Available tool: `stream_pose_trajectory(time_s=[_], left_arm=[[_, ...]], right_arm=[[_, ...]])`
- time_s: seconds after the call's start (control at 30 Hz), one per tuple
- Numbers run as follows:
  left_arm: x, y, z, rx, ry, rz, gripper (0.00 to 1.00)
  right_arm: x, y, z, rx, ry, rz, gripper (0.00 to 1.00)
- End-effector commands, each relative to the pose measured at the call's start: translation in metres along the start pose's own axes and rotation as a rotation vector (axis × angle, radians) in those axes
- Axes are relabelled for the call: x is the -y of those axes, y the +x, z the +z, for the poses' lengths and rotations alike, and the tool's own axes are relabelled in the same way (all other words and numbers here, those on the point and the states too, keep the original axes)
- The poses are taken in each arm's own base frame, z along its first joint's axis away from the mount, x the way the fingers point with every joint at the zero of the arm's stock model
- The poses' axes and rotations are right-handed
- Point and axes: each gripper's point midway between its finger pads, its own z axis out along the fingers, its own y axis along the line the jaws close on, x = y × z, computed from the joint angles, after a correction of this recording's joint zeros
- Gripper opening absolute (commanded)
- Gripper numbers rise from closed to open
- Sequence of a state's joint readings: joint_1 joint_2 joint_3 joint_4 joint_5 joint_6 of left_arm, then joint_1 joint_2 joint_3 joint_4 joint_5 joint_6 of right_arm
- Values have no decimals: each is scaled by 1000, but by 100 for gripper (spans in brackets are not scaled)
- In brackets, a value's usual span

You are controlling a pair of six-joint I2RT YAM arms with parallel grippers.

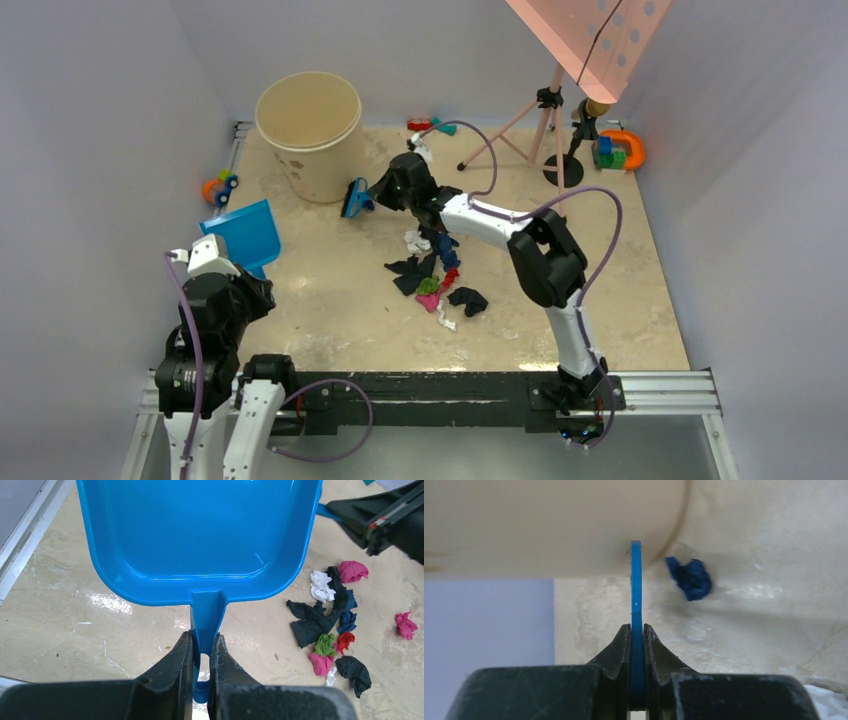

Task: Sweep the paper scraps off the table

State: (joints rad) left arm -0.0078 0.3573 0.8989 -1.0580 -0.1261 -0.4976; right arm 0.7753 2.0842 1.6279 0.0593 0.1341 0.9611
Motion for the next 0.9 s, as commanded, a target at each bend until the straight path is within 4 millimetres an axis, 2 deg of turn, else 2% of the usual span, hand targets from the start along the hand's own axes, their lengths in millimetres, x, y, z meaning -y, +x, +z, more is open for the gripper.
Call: stream_pose_trajectory(time_s=[0.0,0.07,0.13,0.23,0.33,0.47,0.67,0.7,0.77,0.87], left_arm=[[6,-5,7,8,18,-13,0],[7,-5,7,8,20,-14,0],[7,-5,8,3,21,-12,0],[11,-3,8,-7,38,-11,0],[13,-2,9,-14,48,-9,0],[16,-1,12,-36,57,-3,0],[29,9,21,-111,115,12,0],[33,12,24,-146,130,18,0],[43,22,29,-223,173,26,0],[58,35,30,-340,250,51,0]], right_arm=[[31,-1,18,-34,82,191,0],[56,4,16,-27,153,225,0],[86,9,1,-27,281,235,0],[115,-6,-44,8,489,154,0],[133,-16,-92,5,619,53,0],[141,-32,-153,46,651,-19,0],[103,-72,-224,138,450,-164,0],[96,-81,-242,171,418,-172,0],[101,-89,-268,215,429,-183,0],[122,-98,-304,284,513,-195,0]])
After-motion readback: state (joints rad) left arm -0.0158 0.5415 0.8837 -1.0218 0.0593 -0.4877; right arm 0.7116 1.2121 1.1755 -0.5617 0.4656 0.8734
